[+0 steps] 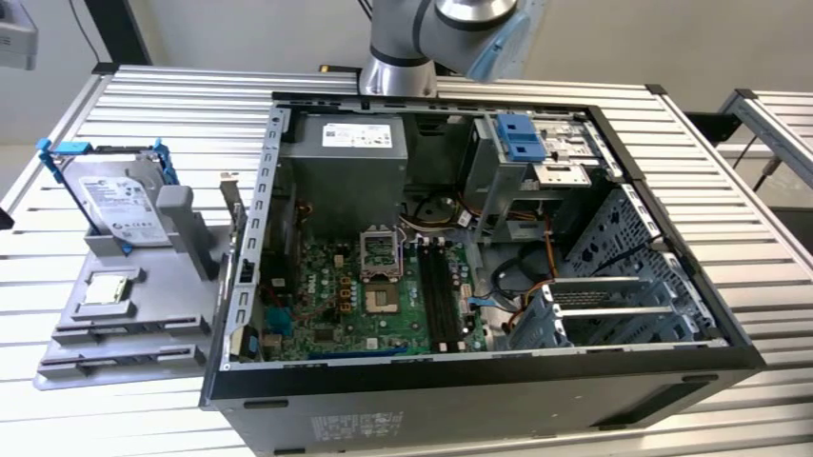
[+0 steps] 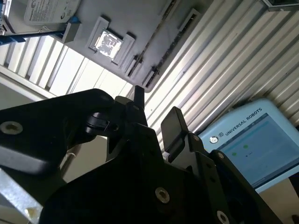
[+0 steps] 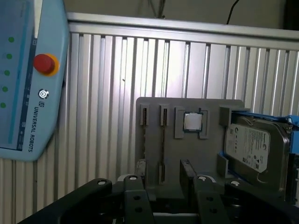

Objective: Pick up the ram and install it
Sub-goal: 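Pick up the ram and move it above insertion slot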

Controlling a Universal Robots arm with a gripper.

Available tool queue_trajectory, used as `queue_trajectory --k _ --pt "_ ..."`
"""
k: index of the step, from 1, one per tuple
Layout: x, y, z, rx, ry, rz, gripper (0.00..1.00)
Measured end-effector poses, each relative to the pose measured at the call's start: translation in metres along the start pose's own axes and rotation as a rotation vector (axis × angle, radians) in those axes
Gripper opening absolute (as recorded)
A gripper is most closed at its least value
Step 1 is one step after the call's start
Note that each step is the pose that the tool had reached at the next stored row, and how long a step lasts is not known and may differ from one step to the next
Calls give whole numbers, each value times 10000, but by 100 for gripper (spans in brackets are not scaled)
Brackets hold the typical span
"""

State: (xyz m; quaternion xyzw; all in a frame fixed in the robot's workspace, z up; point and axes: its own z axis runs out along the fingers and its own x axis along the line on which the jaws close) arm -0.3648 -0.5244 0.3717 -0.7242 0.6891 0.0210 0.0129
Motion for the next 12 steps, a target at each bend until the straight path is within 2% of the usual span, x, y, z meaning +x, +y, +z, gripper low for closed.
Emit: queue_trajectory --k 10,11,12 --pt "0 0 0 -3 0 0 100" --pt "0 0 2 -12 -2 1 100" --pt "1 -2 6 -70 -4 1 100"
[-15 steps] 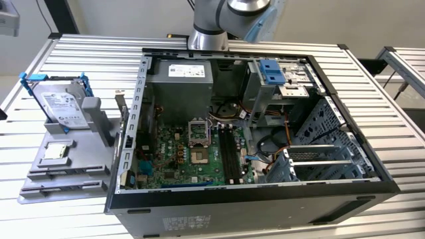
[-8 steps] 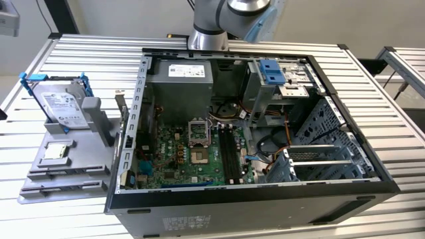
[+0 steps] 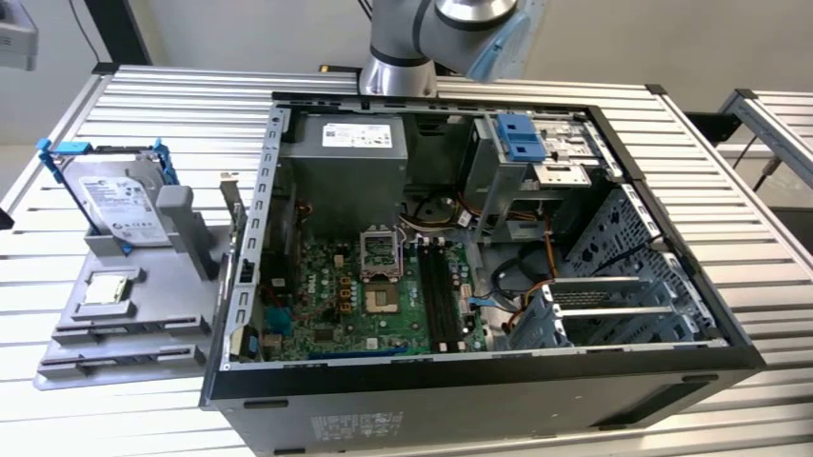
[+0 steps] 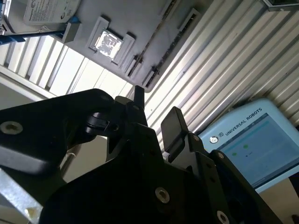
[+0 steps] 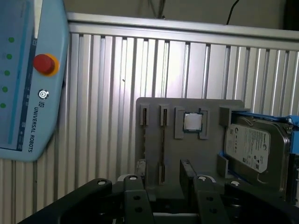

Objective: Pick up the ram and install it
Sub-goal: 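Pick up the ram and move it above insertion slot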

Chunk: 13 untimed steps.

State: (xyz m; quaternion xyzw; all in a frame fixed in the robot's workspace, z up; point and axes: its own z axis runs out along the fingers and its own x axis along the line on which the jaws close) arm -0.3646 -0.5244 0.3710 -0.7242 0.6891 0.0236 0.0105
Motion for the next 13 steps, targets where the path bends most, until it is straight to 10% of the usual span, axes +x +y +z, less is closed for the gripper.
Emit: queue_trajectory --k 3,13 --pt "0 2 28 -97 -4 8 100" --pt "7 -1 148 -105 -5 7 100"
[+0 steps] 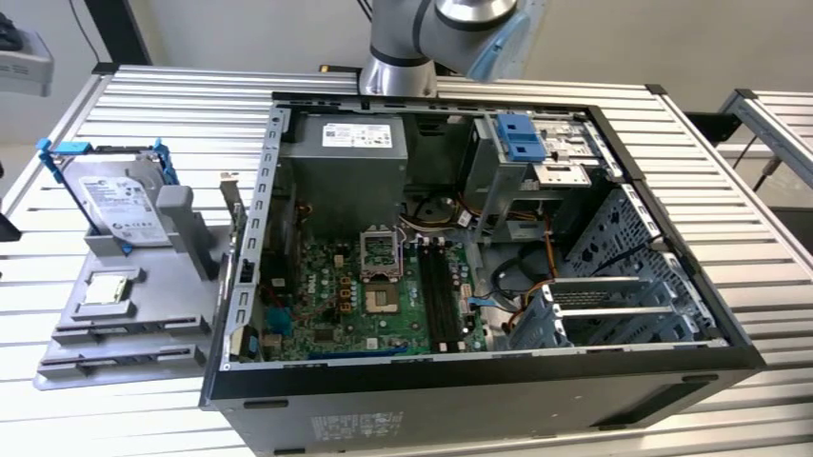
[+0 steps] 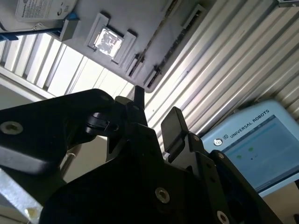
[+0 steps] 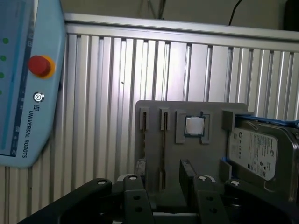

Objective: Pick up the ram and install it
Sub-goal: 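Pick up the ram and move it above insertion slot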

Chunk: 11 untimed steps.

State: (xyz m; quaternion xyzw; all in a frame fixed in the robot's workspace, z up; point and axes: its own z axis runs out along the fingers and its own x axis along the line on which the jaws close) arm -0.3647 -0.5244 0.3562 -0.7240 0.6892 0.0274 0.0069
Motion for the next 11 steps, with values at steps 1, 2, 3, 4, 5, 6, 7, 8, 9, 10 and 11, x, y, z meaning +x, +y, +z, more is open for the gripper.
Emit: queue_trajectory --k 1,2,3,4,5,6,7,8,9,10,11 --pt "0 0 6 -1 1 0 100" --pt "0 0 11 0 0 0 100" --pt "1 0 18 0 0 0 100" --pt "1 0 25 0 0 0 100" --pt "1 -1 31 0 0 0 100" --pt "2 -1 37 -1 1 0 100" --pt "2 -1 43 0 0 0 100" --pt "2 -1 47 0 0 0 100" --pt "2 -1 47 -1 1 0 100" --pt "2 -1 47 0 0 1 100" --pt "2 -1 47 0 1 0 100"
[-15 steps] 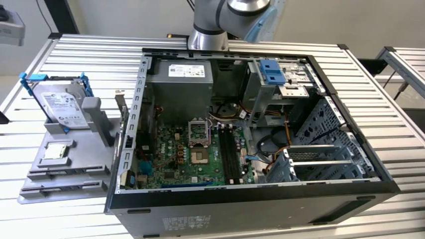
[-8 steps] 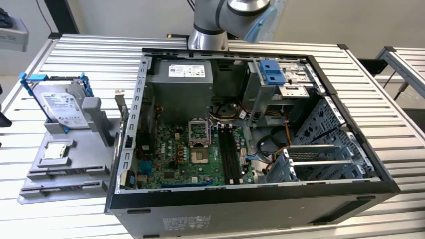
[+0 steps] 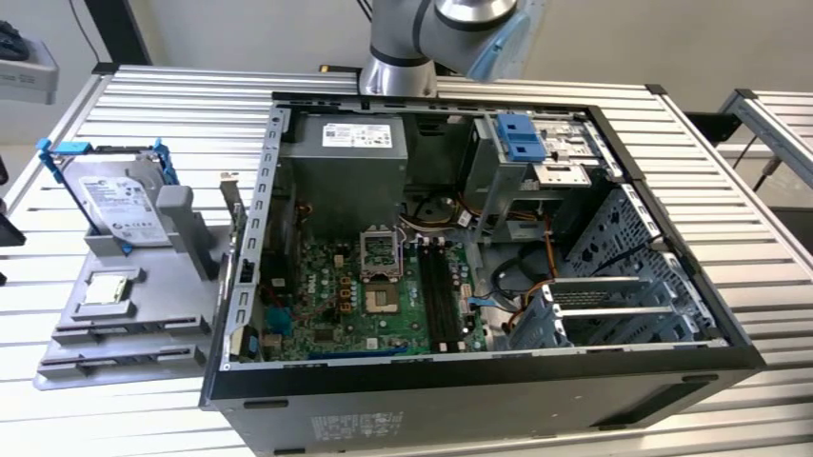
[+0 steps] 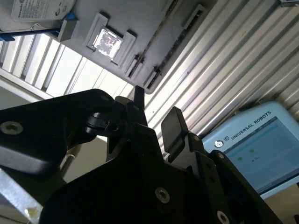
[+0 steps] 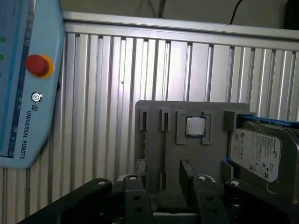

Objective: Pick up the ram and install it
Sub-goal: 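Pick up the ram and move it above insertion slot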

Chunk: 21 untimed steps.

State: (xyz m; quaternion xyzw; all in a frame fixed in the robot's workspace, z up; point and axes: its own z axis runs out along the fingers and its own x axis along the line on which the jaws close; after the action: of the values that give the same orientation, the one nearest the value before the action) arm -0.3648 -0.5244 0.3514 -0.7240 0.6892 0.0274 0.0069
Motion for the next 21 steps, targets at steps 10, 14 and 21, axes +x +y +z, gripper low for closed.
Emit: queue_trajectory --k 10,14,21 --pt "4 -2 87 -2 17 -19 100" --pt "6 -2 160 -2 33 -16 100" --pt "11 -6 263 -3 66 25 100"
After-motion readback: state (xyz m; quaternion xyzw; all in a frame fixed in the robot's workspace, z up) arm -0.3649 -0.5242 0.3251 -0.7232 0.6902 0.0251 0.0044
